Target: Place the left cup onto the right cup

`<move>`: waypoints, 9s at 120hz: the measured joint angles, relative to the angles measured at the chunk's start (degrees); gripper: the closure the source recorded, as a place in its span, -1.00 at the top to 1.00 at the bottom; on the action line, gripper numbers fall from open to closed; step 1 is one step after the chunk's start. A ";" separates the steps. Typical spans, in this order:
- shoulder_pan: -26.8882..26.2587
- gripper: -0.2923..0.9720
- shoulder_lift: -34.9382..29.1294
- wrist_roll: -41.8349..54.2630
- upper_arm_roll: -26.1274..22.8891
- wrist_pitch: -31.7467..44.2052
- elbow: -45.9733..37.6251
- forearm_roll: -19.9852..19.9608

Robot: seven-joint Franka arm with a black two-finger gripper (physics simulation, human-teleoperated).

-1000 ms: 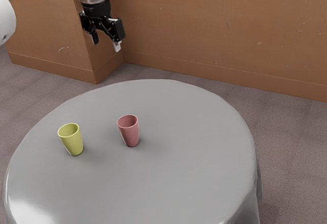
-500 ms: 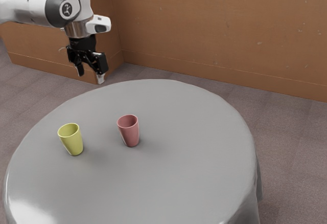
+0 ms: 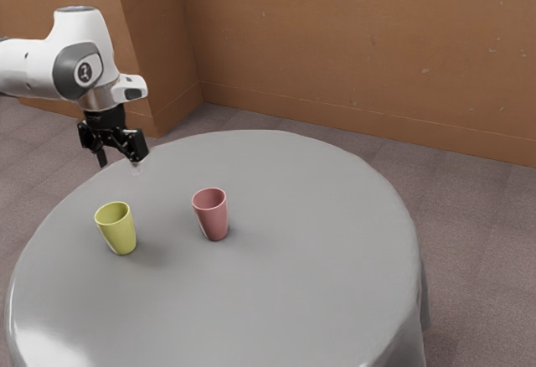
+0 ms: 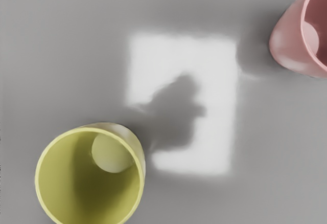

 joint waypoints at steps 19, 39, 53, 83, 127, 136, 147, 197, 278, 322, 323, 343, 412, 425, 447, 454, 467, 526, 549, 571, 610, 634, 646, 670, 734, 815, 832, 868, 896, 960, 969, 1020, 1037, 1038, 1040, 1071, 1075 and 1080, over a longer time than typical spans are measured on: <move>1.08 0.51 0.22 -0.41 0.00 5.14 -4.01 -0.06; 1.56 0.51 0.20 -1.21 0.00 9.91 -7.79 -2.34; 1.72 0.51 0.17 -2.77 0.00 11.78 -9.59 -3.49; 1.60 0.51 0.01 -6.78 0.00 13.49 -12.50 -4.23; 1.93 0.50 1.10 -10.44 0.00 15.94 -14.64 -4.69; 2.08 0.49 1.56 -10.94 0.00 16.81 -14.55 -4.62; 2.05 0.47 2.11 -11.47 -0.04 17.92 -14.28 -4.49; 1.65 0.45 4.29 -13.12 -0.08 21.12 -14.49 -4.49; 1.66 0.03 6.77 -15.02 -0.09 22.97 -14.78 -4.70; 1.81 -0.43 6.84 -15.75 -0.08 23.10 -15.40 -4.71; 1.81 -0.44 6.84 -15.77 -0.08 23.10 -15.40 -4.70; 1.83 -0.60 6.84 -16.19 -0.08 23.11 -15.41 -4.64; 1.78 -0.70 6.70 -17.92 -0.06 23.14 -15.80 -3.35; 1.52 -0.70 6.42 -18.17 -0.06 23.10 -15.71 -3.03; 1.02 -0.70 4.40 -19.34 -0.92 21.81 -14.89 -0.46; 0.54 -0.70 3.53 -19.91 -1.63 19.92 -13.55 0.03; 0.05 -0.70 2.53 -21.24 -3.71 14.54 -9.39 0.74; -0.01 -0.70 5.96 -26.99 -13.85 -5.73 7.21 0.51; -0.10 -0.70 8.89 -28.32 -15.61 -7.66 11.87 0.47; -0.10 -0.70 10.59 -29.28 -17.21 -8.35 14.83 0.63; -0.24 -0.70 13.47 -30.77 -18.43 -8.12 17.09 0.52; -0.17 -0.70 14.20 -31.50 -18.46 -7.86 17.28 0.59; -0.17 -0.70 14.60 -31.74 -18.46 -7.80 17.55 0.74; 0.12 -0.70 16.15 -31.98 -18.46 -7.71 19.94 0.92; 0.59 -0.70 18.18 -32.26 -18.04 -7.55 22.17 0.96; 1.65 -0.70 20.72 -32.30 -17.77 -5.86 24.04 0.97; 1.85 -0.70 20.99 -32.29 -17.70 -5.59 24.10 0.97; 1.86 -0.70 21.34 -32.33 -17.69 -4.02 24.05 0.98; 1.85 -0.70 21.95 -32.39 -17.71 -3.31 24.03 0.97; 1.85 -0.66 23.14 -32.65 -17.71 -1.66 23.70 0.91; 1.84 -0.39 23.28 -32.60 -17.71 -1.49 23.74 0.80; 1.73 0.39 23.33 -32.64 -17.74 -1.23 24.08 0.66; 1.71 0.45 23.23 -32.64 -17.70 -1.43 24.52 0.66; 1.70 0.45 23.22 -32.64 -17.70 -1.46 24.57 0.66; 1.70 0.46 23.22 -32.63 -17.69 -1.50 24.67 0.68; 1.48 0.50 21.14 -32.54 -17.70 -2.46 25.99 0.80; 1.45 0.50 20.34 -32.51 -17.72 -2.85 25.84 0.79; 1.39 0.50 19.39 -32.46 -17.74 -3.31 25.56 0.80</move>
